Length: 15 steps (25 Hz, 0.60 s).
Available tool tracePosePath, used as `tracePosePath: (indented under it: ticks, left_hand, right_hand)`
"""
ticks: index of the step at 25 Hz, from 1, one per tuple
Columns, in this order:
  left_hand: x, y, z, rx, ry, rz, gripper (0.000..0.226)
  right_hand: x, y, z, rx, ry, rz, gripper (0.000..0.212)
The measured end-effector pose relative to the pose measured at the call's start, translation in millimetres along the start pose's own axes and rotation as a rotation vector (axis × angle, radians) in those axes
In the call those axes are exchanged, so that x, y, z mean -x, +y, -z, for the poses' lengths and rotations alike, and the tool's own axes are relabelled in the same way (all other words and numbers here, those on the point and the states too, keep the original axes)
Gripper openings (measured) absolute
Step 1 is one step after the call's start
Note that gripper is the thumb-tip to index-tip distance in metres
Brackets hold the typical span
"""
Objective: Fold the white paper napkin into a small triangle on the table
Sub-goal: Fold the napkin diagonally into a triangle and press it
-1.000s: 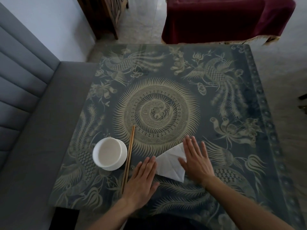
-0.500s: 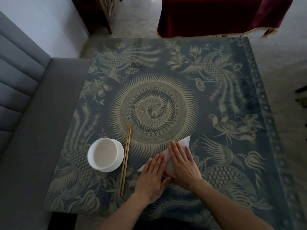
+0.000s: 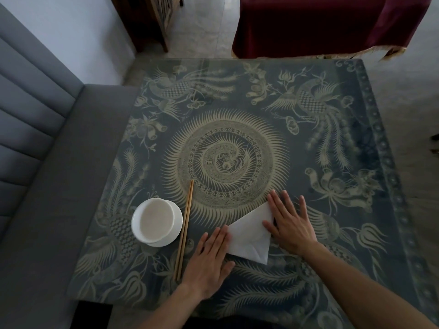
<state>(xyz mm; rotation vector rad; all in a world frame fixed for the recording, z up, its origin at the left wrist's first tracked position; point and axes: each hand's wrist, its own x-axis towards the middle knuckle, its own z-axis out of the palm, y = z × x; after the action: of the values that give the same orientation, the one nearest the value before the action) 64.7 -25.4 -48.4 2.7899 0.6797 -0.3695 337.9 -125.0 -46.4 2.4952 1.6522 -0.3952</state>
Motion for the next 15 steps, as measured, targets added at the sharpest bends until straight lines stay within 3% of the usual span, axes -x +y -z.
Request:
tracePosePath:
  ticks: [6,12,15]
  left_hand:
    - [2,0,4,-0.007,0.018,0.015,0.069]
    - [-24,26,5,0.111,0.064,-0.053,0.068]
    - [-25,27,-1,0.118,0.055,-0.038,0.07]
  right_hand:
    - [3,-8,1,-0.111,0.034,-0.138,0.079]
    - [29,-72,-3,-0.158,0.123,0.158,0.066]
    - [32,-86,-11,-0.159,0.083,0.12,0.061]
